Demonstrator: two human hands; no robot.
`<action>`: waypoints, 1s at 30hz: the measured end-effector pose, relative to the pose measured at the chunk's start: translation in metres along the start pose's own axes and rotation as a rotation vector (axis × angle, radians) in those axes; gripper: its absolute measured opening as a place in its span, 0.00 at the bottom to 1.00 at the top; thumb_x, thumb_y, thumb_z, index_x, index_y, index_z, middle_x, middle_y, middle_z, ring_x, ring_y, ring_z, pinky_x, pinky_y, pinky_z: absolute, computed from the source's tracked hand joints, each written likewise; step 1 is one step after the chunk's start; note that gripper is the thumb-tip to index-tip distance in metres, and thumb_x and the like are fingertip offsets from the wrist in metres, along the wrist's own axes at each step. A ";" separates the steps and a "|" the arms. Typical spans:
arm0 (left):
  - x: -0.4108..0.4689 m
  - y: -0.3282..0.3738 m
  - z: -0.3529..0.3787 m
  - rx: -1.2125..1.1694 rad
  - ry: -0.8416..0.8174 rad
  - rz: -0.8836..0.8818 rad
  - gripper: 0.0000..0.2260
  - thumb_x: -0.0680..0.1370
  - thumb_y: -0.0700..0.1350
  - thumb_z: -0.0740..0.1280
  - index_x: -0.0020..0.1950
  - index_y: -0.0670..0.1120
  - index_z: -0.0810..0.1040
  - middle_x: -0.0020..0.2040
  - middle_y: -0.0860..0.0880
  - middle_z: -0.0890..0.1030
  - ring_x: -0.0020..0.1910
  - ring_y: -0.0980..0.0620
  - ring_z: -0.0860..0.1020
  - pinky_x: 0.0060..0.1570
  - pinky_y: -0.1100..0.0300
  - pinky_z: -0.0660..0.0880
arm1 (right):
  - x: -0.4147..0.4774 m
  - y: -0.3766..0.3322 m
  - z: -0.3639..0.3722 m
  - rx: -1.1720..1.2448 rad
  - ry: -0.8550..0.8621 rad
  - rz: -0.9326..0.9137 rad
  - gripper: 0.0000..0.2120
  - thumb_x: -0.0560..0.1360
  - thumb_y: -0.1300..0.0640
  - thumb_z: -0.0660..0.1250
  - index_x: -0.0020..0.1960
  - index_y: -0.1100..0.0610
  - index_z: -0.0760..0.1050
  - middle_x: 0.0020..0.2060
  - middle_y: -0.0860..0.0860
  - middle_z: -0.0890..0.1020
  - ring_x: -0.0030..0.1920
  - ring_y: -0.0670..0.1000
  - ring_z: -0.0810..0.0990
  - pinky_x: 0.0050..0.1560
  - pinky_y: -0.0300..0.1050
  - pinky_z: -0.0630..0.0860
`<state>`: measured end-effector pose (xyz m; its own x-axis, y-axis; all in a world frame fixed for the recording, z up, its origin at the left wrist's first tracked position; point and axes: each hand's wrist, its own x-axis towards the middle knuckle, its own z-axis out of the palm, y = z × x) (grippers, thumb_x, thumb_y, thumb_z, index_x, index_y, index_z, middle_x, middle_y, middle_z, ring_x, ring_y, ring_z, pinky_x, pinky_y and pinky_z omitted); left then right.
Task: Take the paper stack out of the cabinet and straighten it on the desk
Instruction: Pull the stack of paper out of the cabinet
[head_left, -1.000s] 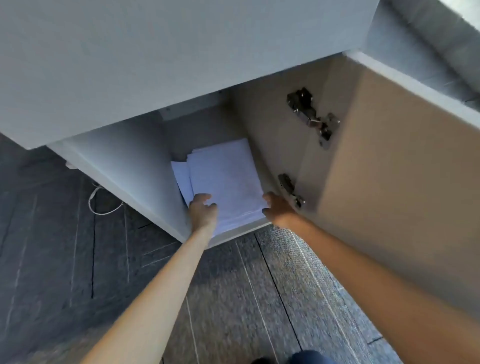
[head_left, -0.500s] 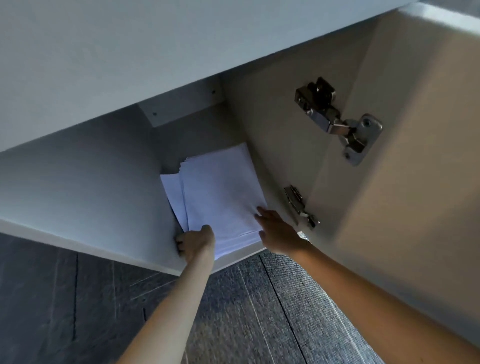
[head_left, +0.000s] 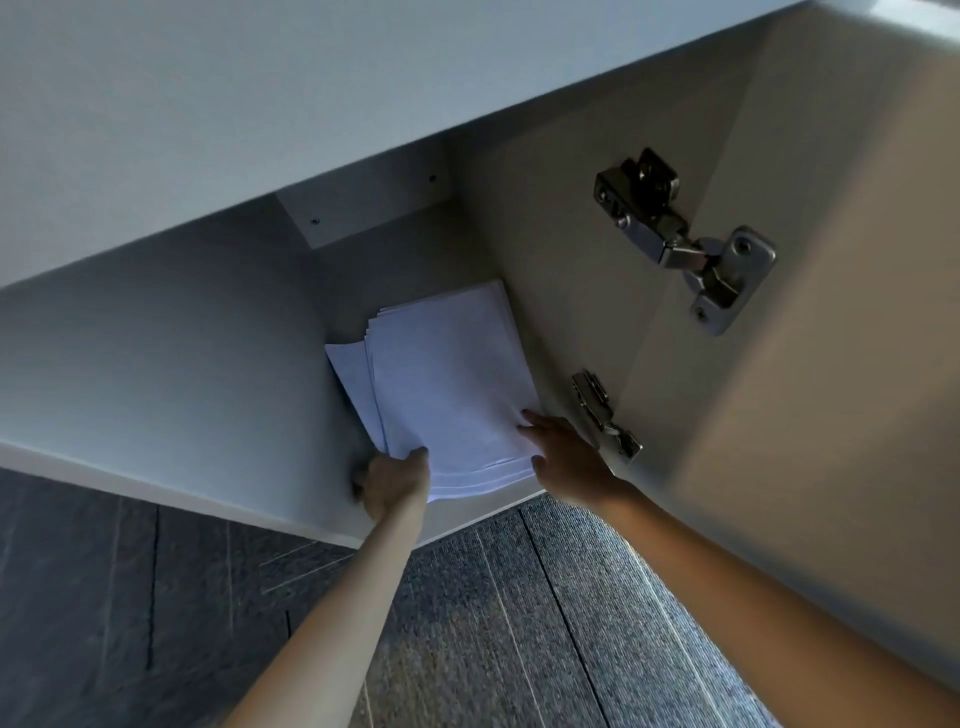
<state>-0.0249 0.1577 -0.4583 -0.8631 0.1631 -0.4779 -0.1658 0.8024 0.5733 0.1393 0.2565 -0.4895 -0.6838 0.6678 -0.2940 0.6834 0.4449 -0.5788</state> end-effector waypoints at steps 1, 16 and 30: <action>-0.002 0.001 -0.001 0.004 0.011 0.027 0.22 0.72 0.51 0.69 0.58 0.37 0.78 0.58 0.39 0.81 0.55 0.37 0.80 0.51 0.51 0.77 | -0.001 0.001 0.000 -0.001 0.001 -0.001 0.25 0.78 0.63 0.57 0.75 0.53 0.61 0.77 0.43 0.58 0.76 0.47 0.54 0.72 0.42 0.60; 0.014 -0.001 -0.013 -0.360 -0.038 -0.024 0.18 0.79 0.38 0.64 0.67 0.31 0.71 0.67 0.36 0.75 0.61 0.42 0.76 0.51 0.61 0.65 | 0.010 -0.011 0.010 0.784 0.311 0.315 0.28 0.67 0.43 0.67 0.60 0.61 0.74 0.55 0.57 0.79 0.54 0.53 0.77 0.56 0.40 0.75; -0.032 -0.006 -0.054 -0.421 -0.211 -0.007 0.20 0.78 0.44 0.68 0.68 0.40 0.73 0.68 0.44 0.76 0.68 0.45 0.72 0.60 0.57 0.65 | -0.012 -0.056 -0.039 0.904 0.235 0.320 0.14 0.75 0.65 0.64 0.60 0.61 0.77 0.47 0.52 0.80 0.44 0.48 0.77 0.31 0.26 0.73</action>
<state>-0.0218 0.1166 -0.4101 -0.7530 0.3065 -0.5823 -0.3876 0.5084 0.7689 0.1198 0.2464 -0.4244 -0.3660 0.8219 -0.4364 0.3076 -0.3358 -0.8903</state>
